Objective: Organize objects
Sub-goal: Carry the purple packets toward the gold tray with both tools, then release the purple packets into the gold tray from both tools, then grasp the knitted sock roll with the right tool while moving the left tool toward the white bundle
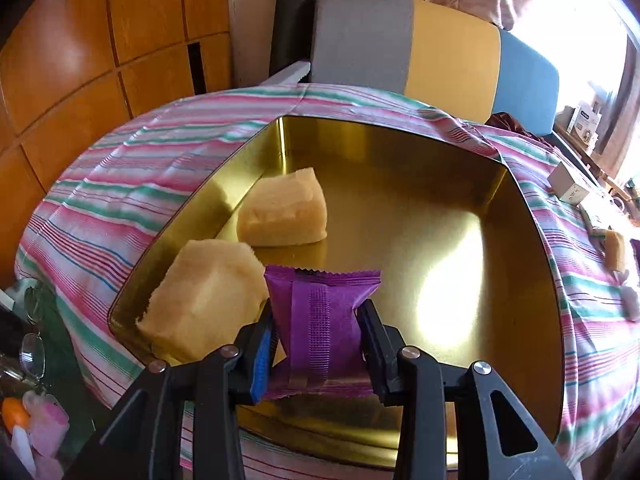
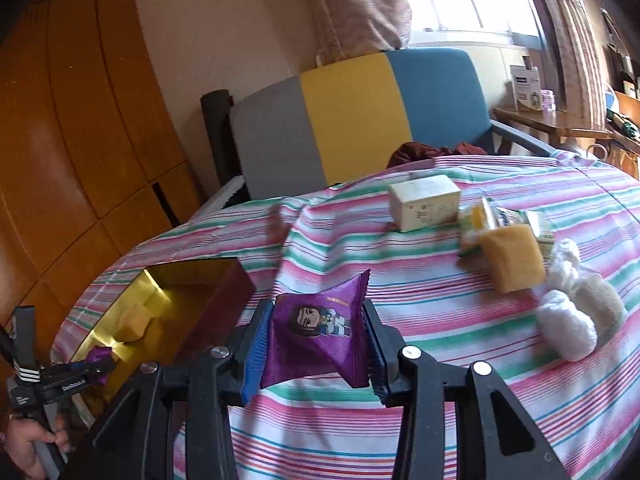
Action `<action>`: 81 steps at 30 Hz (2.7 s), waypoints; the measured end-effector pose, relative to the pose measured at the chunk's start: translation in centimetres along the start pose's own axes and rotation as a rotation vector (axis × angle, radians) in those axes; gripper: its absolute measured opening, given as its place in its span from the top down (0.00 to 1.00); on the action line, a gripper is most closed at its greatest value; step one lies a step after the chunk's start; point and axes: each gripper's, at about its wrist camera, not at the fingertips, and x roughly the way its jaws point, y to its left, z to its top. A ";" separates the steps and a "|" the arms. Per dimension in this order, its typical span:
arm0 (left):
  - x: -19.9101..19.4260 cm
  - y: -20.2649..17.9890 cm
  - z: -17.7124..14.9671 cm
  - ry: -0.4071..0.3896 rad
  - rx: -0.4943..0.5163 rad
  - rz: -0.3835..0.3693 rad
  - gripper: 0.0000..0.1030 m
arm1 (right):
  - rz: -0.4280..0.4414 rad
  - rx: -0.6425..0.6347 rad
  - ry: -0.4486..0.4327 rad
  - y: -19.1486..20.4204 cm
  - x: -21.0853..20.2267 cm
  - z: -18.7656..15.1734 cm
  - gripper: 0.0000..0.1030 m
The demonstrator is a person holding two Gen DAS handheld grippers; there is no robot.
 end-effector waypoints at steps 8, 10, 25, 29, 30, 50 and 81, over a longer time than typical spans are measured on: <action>-1.0 1.7 -0.6 -0.008 -0.050 0.021 0.55 | 0.174 -0.110 0.063 7.6 0.6 -0.4 0.59; -1.9 2.1 -0.9 -0.032 -0.078 0.019 0.49 | 0.201 -0.137 0.089 9.1 0.9 -1.0 0.59; -7.5 5.9 -2.9 -0.190 -0.286 0.098 0.14 | 0.305 -0.300 0.302 17.5 5.0 -3.7 0.59; -7.6 6.7 -3.9 -0.167 -0.333 0.093 0.13 | 0.301 -0.356 0.355 19.9 6.8 -4.2 0.59; -7.6 6.8 -4.1 -0.161 -0.338 0.099 0.13 | 0.296 -0.371 0.367 20.5 7.2 -4.3 0.59; -9.0 9.6 -4.3 -0.196 -0.455 0.060 0.07 | 0.135 -0.259 0.539 21.6 11.2 -4.9 0.50; -10.7 -17.4 -0.2 -0.109 0.105 -0.357 0.00 | -0.325 0.153 0.249 -7.1 -3.3 -0.8 0.50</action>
